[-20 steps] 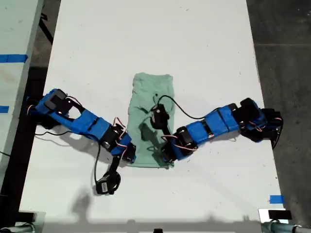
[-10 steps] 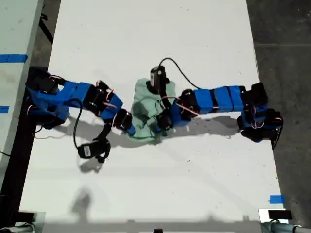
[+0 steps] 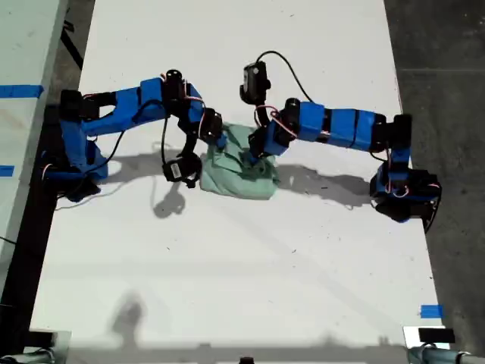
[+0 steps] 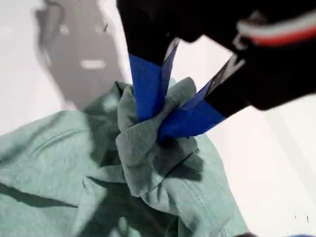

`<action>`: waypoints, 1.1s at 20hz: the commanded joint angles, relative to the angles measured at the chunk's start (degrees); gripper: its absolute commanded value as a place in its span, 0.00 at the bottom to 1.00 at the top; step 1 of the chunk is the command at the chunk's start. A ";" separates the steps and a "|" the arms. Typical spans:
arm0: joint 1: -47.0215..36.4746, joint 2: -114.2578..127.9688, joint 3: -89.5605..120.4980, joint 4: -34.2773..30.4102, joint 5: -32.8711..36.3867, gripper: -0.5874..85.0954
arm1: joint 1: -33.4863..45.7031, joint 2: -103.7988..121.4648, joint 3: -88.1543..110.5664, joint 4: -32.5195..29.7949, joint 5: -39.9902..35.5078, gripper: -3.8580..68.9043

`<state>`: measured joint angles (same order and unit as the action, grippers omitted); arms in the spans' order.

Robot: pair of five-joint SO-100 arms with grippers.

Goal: Fold tshirt

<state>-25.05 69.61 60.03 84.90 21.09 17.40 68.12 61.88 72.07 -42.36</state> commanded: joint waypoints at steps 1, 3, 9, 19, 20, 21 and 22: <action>-8.35 4.57 -1.32 1.85 3.16 0.40 | 8.96 9.14 -0.18 6.06 -0.88 0.50; -17.40 12.30 1.23 2.81 6.94 0.43 | 18.46 16.52 2.81 10.37 -4.04 0.79; -30.76 39.20 20.30 -0.97 12.30 0.43 | 36.39 43.86 21.71 15.12 -11.43 0.60; 9.14 93.69 90.79 -30.41 -20.04 0.06 | 9.58 92.11 77.26 0.35 12.22 0.20; 12.66 98.17 97.03 -34.01 -23.20 0.03 | 6.24 97.03 84.02 -2.64 15.91 0.08; 15.38 102.83 102.92 -37.35 -26.10 0.01 | 3.43 100.90 90.26 -4.83 19.78 0.03; 17.93 106.79 107.58 -38.94 -29.27 0.01 | 0.44 103.54 95.01 -5.98 22.94 0.03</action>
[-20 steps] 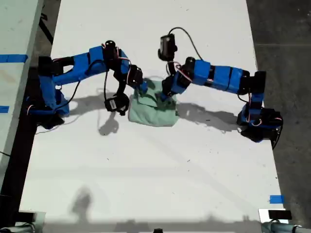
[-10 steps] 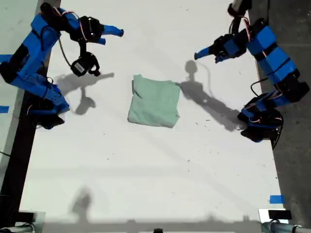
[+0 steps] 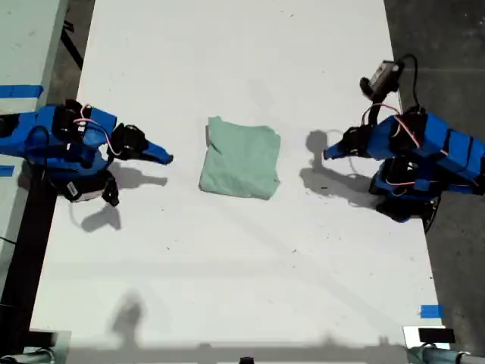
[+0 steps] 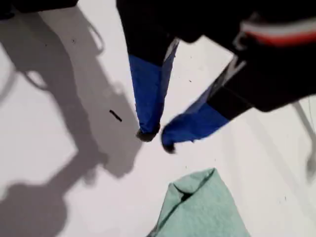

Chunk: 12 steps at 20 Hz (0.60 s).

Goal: Fold tshirt

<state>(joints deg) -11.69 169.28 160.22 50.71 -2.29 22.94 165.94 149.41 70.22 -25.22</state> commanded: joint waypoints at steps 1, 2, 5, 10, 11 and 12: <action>6.24 9.32 10.46 -5.19 -8.26 0.01 | -7.56 8.26 11.16 -4.66 8.44 0.03; 7.12 10.81 12.92 -5.27 -10.28 0.01 | -8.70 11.51 15.47 -4.92 10.55 0.03; 6.94 31.29 23.03 -2.29 -11.87 0.01 | -9.93 30.67 26.54 1.93 12.74 0.04; 7.56 37.00 22.59 6.59 -10.55 0.12 | -12.39 33.31 26.98 0.26 20.30 0.08; 8.00 37.00 22.59 6.86 -9.05 0.13 | -11.51 33.40 26.98 0.53 17.67 0.08; 8.00 37.00 22.59 7.82 -5.01 0.14 | -11.16 33.40 26.98 0.53 8.70 0.09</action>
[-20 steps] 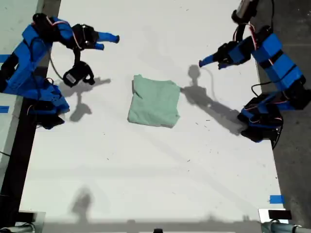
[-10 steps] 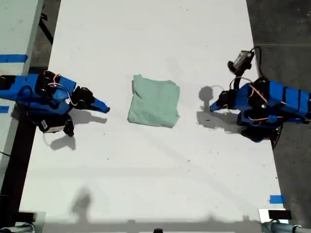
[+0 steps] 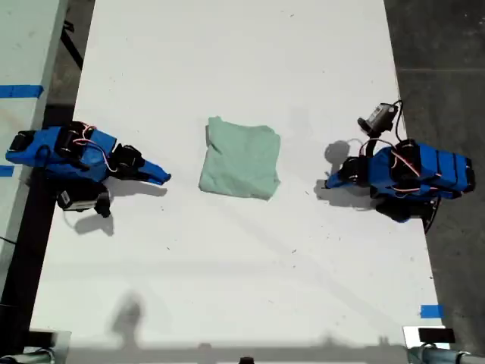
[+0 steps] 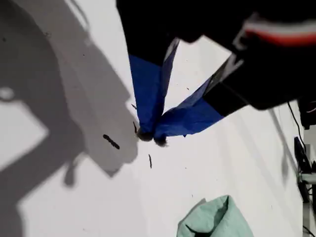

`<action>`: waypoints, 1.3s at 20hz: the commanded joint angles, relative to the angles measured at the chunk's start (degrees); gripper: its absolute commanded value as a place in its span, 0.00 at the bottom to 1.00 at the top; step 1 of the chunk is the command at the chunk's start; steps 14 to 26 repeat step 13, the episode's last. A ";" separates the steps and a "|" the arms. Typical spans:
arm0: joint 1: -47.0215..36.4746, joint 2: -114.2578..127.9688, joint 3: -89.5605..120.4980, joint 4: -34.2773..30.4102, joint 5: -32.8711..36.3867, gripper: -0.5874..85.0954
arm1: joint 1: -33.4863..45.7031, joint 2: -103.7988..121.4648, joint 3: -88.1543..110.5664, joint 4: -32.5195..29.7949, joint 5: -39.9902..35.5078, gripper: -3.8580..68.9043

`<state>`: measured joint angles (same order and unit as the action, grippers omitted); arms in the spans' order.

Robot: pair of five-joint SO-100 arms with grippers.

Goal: Fold tshirt

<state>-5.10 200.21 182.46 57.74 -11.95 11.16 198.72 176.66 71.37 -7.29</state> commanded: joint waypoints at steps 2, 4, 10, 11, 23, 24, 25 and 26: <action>1.67 6.06 0.35 0.79 6.59 0.14 | 0.53 0.62 -0.35 -0.53 -36.91 0.09; 1.76 6.06 0.35 0.79 6.50 0.14 | 0.09 0.70 -0.88 0.79 -38.76 0.08; 1.58 6.06 0.35 0.79 6.50 0.14 | 0.09 0.70 -0.88 0.79 -38.76 0.08; 1.58 6.06 0.35 0.79 6.50 0.14 | 0.09 0.70 -0.88 0.79 -38.76 0.08; 1.58 6.06 0.35 0.79 6.50 0.14 | 0.09 0.70 -0.88 0.79 -38.76 0.08; 1.58 6.06 0.35 0.79 6.50 0.14 | 0.09 0.70 -0.88 0.79 -38.76 0.08; 1.58 6.06 0.35 0.79 6.50 0.14 | 0.09 0.70 -0.88 0.79 -38.76 0.08; 1.58 6.06 0.35 0.79 6.50 0.14 | 0.09 0.70 -0.88 0.79 -38.76 0.08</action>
